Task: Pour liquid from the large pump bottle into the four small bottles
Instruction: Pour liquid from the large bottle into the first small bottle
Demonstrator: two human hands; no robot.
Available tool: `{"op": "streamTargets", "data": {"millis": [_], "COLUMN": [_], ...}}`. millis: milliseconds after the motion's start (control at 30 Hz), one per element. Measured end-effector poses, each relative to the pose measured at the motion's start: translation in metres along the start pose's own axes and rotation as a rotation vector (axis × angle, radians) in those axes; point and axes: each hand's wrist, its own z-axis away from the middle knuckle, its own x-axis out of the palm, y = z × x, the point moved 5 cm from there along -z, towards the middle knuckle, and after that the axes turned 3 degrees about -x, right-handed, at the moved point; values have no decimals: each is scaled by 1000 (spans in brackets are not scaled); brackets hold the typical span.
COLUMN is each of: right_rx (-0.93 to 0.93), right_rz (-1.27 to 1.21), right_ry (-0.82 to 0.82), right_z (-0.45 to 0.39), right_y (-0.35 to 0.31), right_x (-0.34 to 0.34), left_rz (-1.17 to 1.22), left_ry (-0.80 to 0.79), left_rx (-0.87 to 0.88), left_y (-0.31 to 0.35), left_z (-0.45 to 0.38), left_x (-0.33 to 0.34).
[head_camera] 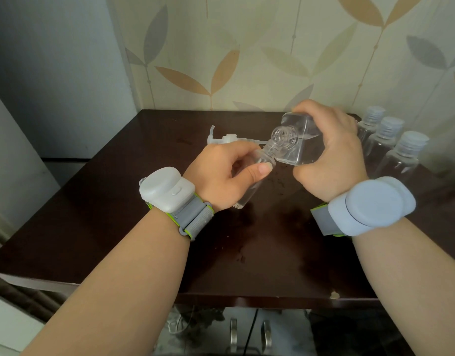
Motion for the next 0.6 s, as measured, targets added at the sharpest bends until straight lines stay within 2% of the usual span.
{"op": "streamTargets", "data": {"millis": [600], "right_rx": [8], "right_rz": [3], "right_ry": [1], "right_z": [-1], "right_y": [0], "right_x": [-1], "left_rz": [9], "left_ry": [-8], "left_rx": [6], "left_y": [-1], "left_z": [0], "left_x": [1]}}
